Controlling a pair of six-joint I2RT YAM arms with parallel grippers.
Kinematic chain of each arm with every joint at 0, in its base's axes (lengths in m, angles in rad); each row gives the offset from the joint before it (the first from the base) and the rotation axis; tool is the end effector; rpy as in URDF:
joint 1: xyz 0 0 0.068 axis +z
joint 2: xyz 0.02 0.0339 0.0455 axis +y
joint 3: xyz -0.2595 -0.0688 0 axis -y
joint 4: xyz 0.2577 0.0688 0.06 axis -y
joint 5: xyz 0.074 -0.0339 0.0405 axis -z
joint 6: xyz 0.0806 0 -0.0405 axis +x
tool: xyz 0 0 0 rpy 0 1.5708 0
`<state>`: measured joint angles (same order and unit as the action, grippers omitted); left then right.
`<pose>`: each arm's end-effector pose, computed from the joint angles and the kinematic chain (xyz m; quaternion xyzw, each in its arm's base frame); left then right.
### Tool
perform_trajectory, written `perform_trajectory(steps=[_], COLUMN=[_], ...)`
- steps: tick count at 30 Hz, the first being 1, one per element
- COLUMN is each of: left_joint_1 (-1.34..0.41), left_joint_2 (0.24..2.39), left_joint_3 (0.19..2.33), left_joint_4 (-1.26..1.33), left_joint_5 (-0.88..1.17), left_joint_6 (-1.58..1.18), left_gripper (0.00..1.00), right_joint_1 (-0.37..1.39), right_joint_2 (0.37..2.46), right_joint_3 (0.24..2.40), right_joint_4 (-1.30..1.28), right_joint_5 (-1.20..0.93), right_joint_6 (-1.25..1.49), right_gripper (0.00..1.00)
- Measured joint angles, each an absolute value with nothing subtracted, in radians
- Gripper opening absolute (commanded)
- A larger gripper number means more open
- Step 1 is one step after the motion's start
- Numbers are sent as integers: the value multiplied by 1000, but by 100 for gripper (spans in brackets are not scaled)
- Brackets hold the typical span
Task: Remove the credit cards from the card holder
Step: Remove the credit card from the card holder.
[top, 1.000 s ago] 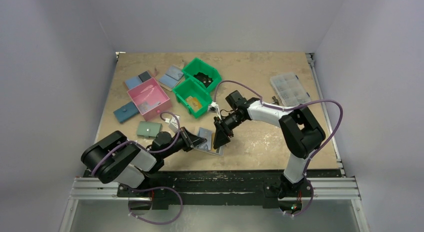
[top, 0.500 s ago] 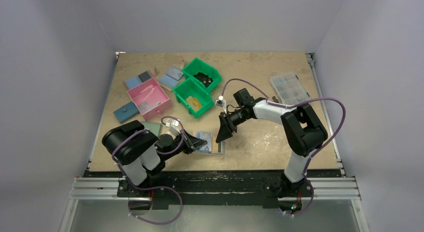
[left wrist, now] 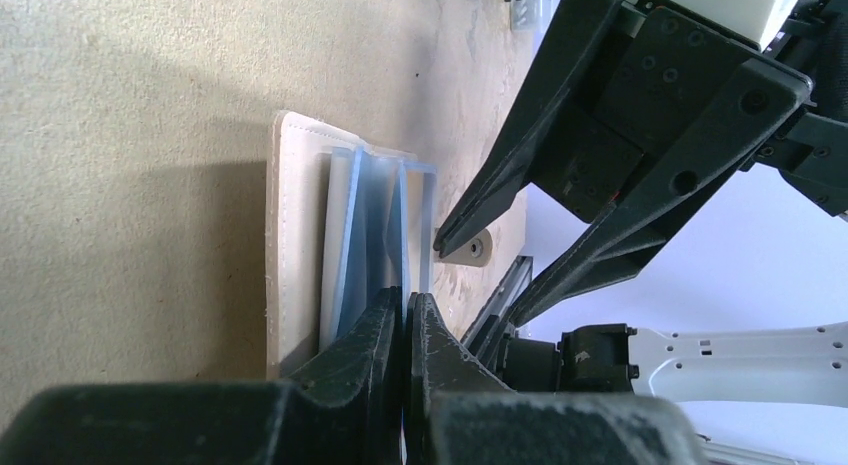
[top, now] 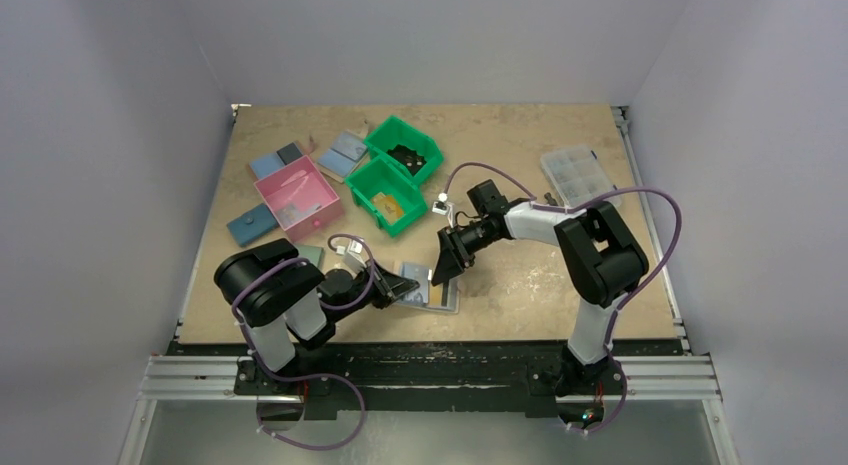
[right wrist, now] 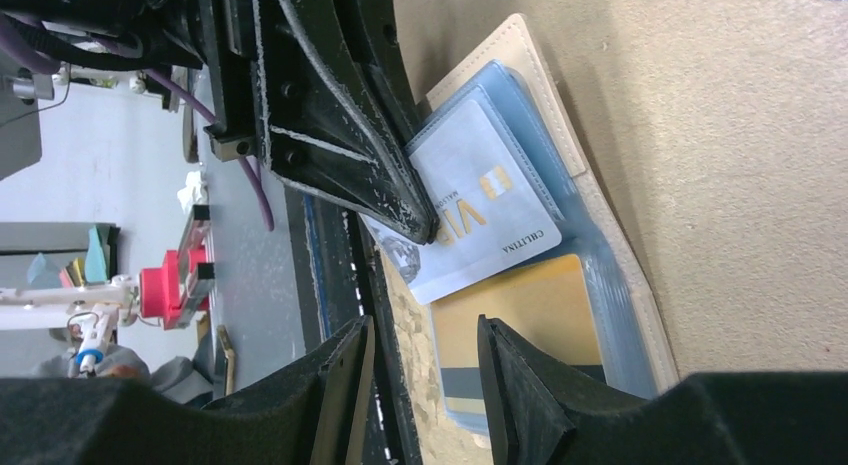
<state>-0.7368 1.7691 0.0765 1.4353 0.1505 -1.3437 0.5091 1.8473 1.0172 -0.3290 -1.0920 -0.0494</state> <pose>0.1756 -0.1756 0.0657 -0.1922 0.7674 -0.5553 0.2567 0.2738 0.2348 0.1116 -0.3326 0.7749 0.5347 0.0543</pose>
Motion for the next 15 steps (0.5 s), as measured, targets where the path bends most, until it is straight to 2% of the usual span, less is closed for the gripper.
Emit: perform_trajectory(steps=[15], left_joint_1=[-758], left_joint_2=[1748], left_joint_3=[108], left_joint_4=[1435], left_joint_5=[112], left_joint_6=[-1344], left_gripper=[0], right_joint_1=[508], right_joint_2=[1861], right_joint_3=[1011], right_joint_4=[-297], right_joint_5=[-1107], right_joint_6=[54], right_gripper=[50])
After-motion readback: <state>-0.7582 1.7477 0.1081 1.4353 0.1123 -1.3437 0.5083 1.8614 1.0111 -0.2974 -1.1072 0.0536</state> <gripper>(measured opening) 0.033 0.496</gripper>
